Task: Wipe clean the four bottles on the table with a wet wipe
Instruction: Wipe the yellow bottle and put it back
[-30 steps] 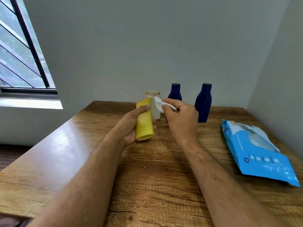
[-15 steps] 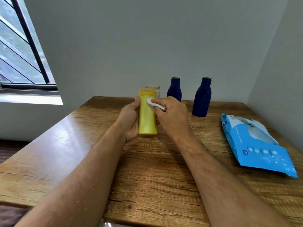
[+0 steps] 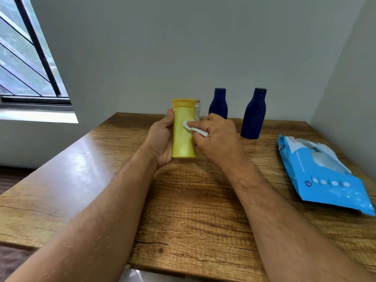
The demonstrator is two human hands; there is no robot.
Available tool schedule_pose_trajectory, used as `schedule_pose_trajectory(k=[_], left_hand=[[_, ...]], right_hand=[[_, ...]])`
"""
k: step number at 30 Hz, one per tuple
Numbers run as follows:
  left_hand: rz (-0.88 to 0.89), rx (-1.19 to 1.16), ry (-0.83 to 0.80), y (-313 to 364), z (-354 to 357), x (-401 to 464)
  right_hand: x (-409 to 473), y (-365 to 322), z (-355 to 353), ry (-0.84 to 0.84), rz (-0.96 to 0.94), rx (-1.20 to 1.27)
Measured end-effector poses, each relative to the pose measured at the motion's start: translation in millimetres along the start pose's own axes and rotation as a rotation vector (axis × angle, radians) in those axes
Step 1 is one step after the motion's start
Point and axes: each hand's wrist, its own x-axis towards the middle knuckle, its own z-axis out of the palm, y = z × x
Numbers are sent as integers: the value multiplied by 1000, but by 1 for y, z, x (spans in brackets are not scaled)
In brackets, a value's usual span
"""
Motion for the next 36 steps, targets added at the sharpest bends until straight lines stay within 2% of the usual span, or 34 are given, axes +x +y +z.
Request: schedule_pose_trajectory(k=[5,7,10,16,19,26,29,32,36], left_hand=[[-55,32,90,-6,-3,5],[-60,38,118,-8,-3,7],[-64,5,130,-7,-3,8],[-59,-26,81,-9,5,-1],[-36,-16,91,-8,5,-3],[-2,-26,138,-7,-2,0],[8,-41,161,-6,-4,3],[10,-61,126,-5,-3,5],[-14,-33,40,-11,-1,3]], right_hand=[[-7,0,-5,-266,-35,-42],[-9,1,-6,-317,-36,-22],[-5,1,-2,-257,-43,-98],[8,-6,3,24,19,-164],[10,-9,4,51,-2,-166],[-1,-5,2,-306,-82,-114],[-6,-8,0,-374,-112,-104],[-1,-9,1,-293,-96,-150],[6,-10,6,-93,-21,-189]])
